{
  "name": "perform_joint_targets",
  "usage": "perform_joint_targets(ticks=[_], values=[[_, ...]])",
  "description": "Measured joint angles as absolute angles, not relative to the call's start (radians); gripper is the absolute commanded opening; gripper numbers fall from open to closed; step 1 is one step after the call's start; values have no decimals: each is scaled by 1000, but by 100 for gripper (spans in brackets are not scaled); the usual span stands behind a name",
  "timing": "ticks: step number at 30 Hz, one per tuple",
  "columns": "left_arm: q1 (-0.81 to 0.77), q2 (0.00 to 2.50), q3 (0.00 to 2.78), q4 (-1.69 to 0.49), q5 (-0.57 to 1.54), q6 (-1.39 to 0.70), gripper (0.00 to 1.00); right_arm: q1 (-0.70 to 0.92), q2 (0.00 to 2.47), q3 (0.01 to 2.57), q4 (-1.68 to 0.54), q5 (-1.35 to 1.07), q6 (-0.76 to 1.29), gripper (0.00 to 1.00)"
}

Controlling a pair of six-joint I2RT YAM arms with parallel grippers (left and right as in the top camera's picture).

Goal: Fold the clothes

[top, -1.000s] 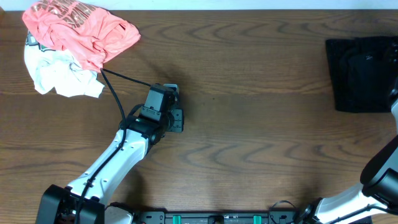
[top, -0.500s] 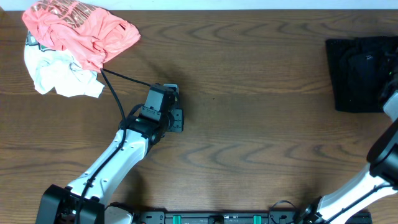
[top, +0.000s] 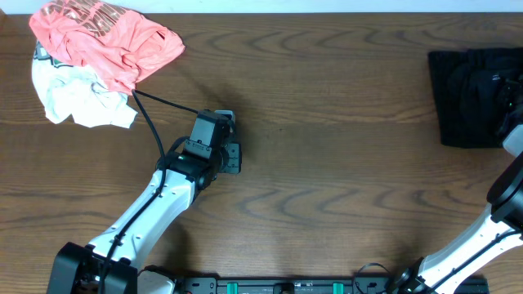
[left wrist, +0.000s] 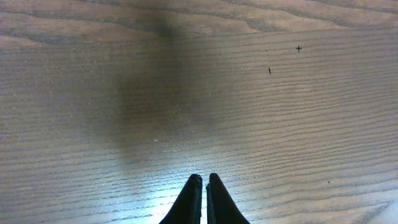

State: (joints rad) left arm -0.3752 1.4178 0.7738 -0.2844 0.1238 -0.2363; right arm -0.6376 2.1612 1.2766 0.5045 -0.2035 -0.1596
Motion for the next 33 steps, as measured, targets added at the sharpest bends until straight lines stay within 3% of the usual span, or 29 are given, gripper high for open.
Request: perform_joint_targets(ticks=[9, 18, 22, 24, 27, 30, 33], values=[[-375, 1418, 774, -284, 123, -236, 6, -644, 2082, 1265, 466, -242, -102, 1], [-375, 1418, 774, -279, 116, -236, 7, -650, 1779, 1259, 410, -367, -1, 2], [-376, 1418, 774, -279, 112, -237, 29, -639, 1653, 1260, 312, -447, 25, 6], [-375, 1413, 774, -280, 110, -241, 45, -615, 1606, 1260, 250, -479, 34, 8], [-373, 1383, 774, -287, 108, -243, 53, -562, 1561, 1259, 183, -517, 41, 12], [-347, 1303, 779, -315, 107, -260, 56, -491, 1518, 1259, 112, -561, 49, 24], [-287, 1208, 790, -362, 107, -283, 61, -405, 1481, 1259, 53, -624, 51, 46]])
